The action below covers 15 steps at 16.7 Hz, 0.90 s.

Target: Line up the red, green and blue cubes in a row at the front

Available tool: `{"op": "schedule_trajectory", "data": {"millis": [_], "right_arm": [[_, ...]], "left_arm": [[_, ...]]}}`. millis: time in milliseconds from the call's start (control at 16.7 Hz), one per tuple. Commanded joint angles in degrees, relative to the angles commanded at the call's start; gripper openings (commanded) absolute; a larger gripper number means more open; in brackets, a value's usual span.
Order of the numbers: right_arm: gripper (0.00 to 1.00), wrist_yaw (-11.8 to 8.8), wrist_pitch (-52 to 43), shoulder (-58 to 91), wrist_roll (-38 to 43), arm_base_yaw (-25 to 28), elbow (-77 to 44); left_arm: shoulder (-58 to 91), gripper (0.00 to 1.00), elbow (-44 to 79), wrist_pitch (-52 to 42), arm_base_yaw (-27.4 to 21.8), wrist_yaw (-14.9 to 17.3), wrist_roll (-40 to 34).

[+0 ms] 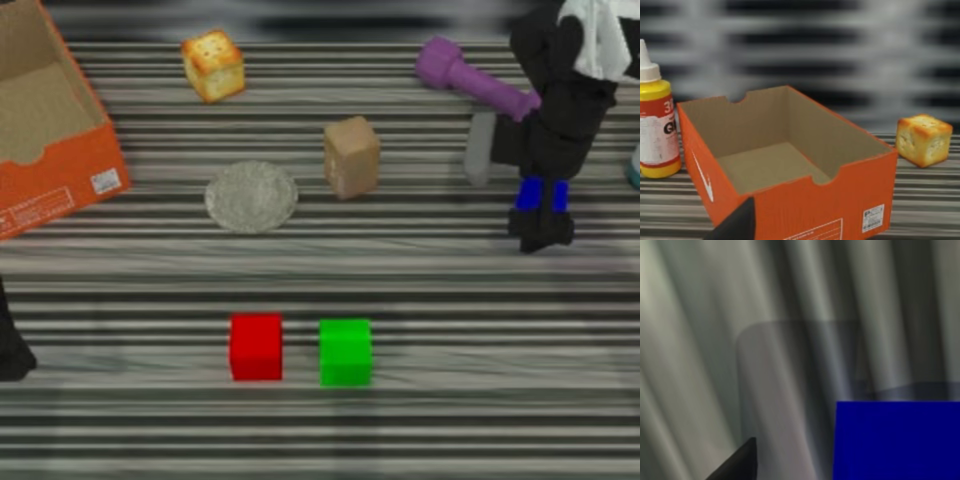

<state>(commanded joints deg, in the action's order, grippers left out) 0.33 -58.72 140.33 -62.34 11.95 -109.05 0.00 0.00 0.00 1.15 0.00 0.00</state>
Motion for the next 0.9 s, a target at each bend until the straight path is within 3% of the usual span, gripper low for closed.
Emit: {"op": "schedule_trajectory", "data": {"millis": [60,840,900], "right_arm": [[1.0,0.0,0.0,0.0,0.0,0.0,0.0],[0.02,0.0,0.0,0.0,0.0,0.0,0.0],[0.0,0.0,0.0,0.0,0.0,0.0,0.0]], "left_arm": [[0.0,1.0,0.0,0.0,0.0,0.0,0.0],[0.0,1.0,0.0,0.0,0.0,0.0,0.0],[0.0,1.0,0.0,0.0,0.0,0.0,0.0]]}}
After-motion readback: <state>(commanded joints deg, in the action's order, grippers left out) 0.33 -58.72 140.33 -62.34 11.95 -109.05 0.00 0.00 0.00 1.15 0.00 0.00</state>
